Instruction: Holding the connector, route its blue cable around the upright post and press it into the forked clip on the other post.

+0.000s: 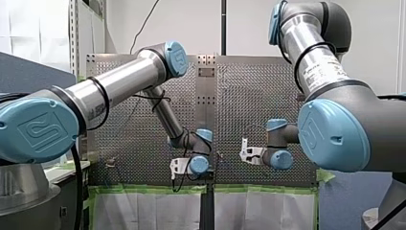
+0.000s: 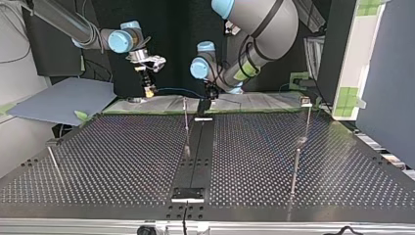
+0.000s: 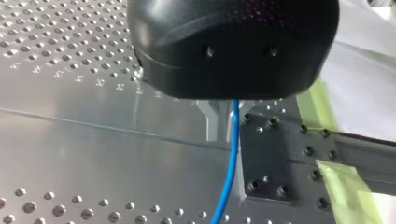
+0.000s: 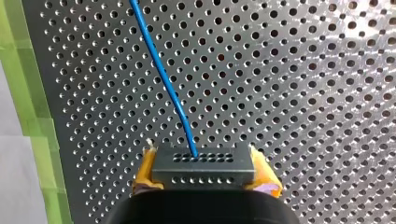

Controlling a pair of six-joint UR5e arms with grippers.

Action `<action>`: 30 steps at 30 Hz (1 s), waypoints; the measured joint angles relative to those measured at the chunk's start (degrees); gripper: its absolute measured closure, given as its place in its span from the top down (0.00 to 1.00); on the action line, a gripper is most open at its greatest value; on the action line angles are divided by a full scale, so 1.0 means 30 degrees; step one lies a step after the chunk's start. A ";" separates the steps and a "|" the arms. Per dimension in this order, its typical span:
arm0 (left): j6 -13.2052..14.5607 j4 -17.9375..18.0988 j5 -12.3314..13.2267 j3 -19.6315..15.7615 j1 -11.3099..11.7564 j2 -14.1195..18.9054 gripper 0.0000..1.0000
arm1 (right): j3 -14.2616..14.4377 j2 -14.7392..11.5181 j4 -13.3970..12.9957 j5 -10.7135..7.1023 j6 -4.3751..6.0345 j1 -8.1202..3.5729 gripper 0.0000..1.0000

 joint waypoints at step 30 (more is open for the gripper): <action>0.0489 0.1678 -0.1077 -0.1532 -0.1711 0.0944 0.14 | 0.0000 0.0005 0.0237 0.0178 0.0049 -0.0677 0.00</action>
